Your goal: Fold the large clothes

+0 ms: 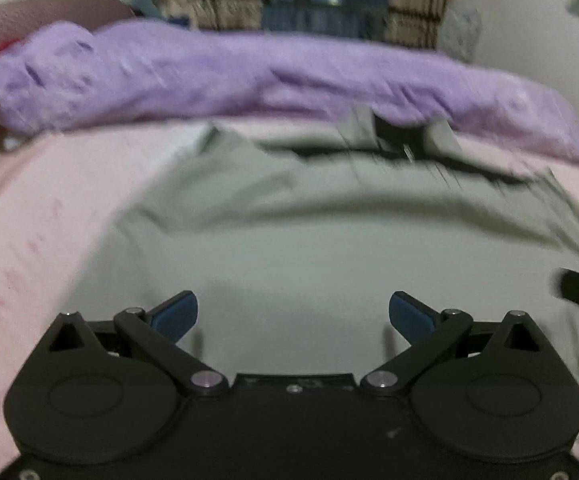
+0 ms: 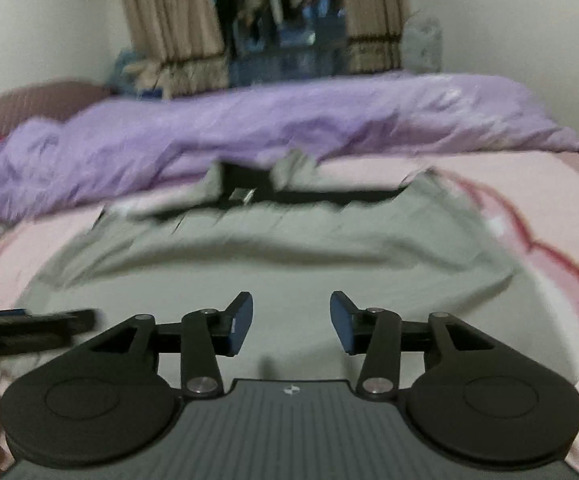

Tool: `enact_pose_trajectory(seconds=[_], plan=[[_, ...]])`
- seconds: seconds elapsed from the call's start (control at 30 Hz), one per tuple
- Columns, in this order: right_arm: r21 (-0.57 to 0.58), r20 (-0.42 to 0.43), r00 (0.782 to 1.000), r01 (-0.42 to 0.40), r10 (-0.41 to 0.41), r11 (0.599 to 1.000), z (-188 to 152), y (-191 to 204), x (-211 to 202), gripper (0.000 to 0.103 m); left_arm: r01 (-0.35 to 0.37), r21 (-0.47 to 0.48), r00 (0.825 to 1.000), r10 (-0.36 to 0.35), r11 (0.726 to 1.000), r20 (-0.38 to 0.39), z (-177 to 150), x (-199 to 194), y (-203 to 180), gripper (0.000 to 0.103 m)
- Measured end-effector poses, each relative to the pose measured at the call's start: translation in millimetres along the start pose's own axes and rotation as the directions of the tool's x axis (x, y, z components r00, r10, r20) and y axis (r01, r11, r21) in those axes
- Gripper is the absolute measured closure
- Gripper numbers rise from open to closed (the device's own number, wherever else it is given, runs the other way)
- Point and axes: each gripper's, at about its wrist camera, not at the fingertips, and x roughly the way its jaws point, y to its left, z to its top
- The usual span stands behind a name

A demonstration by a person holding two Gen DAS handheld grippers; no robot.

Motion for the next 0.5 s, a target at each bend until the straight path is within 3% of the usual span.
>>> enact_pose_trajectory(seconds=[0.13,0.23,0.33,0.5], plan=[[-0.005,-0.039,0.998,-0.056,0.056,0.998,-14.8,16.5,7.0,0.047,-0.003,0.029,0.999,0.004,1.000,-0.047,-21.4,2.7,-12.8,0.000],[0.004,-0.079,0.996,-0.035,0.035,0.999,-22.2,12.3,14.7,0.047,0.010,0.017,0.998,-0.009,1.000,-0.063,-22.6,6.5,-7.4,0.000],[0.051,-0.091,0.995,-0.026,0.031,0.998,-24.1,-12.0,17.3,0.047,-0.034,0.011,0.996,0.035,0.999,-0.076,-20.8,14.8,4.6,0.000],[0.097,-0.101,0.990,0.108,-0.098,0.989,-28.1,-62.7,10.6,0.047,-0.082,-0.023,0.993,0.079,0.996,-0.091,-25.4,11.4,38.5,0.000]])
